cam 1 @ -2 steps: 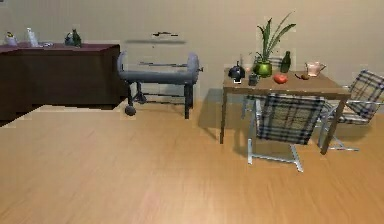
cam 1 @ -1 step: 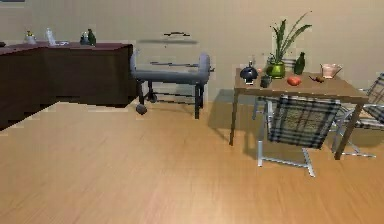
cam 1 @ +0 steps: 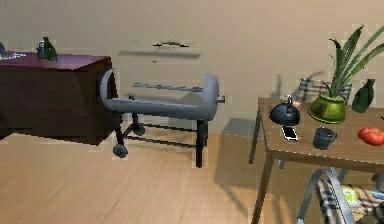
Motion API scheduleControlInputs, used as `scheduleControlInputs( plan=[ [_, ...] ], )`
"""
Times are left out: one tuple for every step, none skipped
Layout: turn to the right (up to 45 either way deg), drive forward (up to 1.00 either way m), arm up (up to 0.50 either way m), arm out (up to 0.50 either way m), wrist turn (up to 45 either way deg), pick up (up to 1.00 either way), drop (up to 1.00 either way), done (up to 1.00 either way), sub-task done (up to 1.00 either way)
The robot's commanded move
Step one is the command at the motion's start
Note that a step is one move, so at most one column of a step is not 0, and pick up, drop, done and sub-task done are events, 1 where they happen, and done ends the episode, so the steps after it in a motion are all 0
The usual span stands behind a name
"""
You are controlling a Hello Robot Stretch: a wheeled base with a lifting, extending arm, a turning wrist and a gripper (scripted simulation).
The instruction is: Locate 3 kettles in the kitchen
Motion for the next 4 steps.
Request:
scheduleControlInputs(
  plan=[
    [-3.0, 0.00, 0.00, 0.00, 0.0, 0.00, 0.00, 0.00, 0.00],
    [0.0, 0.60, 0.00, 0.00, 0.0, 0.00, 0.00, 0.00, 0.00],
    [45.0, 0.00, 0.00, 0.00, 0.0, 0.00, 0.00, 0.00, 0.00],
    [0.0, 0.00, 0.00, 0.00, 0.0, 0.00, 0.00, 0.00, 1.00]
  ],
)
